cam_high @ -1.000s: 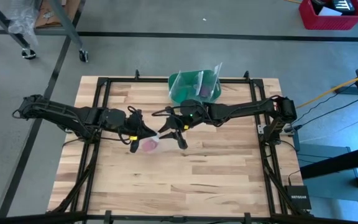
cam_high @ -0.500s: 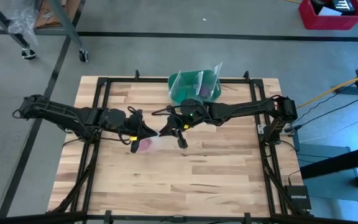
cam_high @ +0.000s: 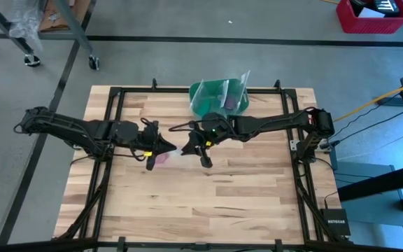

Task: Roll bandage
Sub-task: Close the transparent zip bag

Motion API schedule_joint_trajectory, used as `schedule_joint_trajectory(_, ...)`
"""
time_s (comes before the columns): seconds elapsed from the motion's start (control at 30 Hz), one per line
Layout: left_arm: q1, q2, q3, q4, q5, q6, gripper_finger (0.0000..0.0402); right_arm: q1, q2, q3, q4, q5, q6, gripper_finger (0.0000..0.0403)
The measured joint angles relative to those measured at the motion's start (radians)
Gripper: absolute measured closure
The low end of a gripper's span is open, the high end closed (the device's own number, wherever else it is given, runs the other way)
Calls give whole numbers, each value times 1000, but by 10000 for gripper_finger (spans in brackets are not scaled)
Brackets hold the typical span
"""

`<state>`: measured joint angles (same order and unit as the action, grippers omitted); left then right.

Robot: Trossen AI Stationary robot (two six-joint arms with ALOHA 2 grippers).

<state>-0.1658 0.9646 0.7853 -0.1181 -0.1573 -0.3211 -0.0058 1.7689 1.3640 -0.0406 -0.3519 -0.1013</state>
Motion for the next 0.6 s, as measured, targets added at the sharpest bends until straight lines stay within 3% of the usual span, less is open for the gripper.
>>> schedule_joint_trajectory(0.6,4,-118,1,2,-45,71,401,47,1,-1,-63,-7,0,361)
